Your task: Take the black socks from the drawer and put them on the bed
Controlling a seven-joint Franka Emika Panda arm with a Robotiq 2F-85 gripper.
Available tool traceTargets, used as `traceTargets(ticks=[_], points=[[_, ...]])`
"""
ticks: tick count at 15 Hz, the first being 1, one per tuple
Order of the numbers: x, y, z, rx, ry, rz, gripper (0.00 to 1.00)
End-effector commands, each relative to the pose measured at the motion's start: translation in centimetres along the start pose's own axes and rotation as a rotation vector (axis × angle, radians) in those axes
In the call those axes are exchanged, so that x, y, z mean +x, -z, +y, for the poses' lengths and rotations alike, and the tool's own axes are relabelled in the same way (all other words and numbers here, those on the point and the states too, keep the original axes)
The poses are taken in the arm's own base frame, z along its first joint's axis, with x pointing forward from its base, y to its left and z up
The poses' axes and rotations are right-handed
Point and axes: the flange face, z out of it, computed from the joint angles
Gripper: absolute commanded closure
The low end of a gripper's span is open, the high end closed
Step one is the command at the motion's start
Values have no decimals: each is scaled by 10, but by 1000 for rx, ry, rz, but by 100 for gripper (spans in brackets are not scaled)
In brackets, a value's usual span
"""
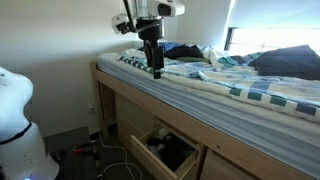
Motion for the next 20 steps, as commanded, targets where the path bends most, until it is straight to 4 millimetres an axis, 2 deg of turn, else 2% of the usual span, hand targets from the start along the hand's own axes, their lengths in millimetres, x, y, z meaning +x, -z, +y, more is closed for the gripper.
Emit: traceTargets(ticks=[1,11,12,13,16,20], points=[[0,1,1,0,-1,-1,0],[0,0,1,0,-1,-1,0],[5,-6,0,2,-4,-2,0],[10,-14,-2,12,1,-6,0],[26,-56,-15,42,18,-49,0],[38,-124,-42,92,74,-149,0]])
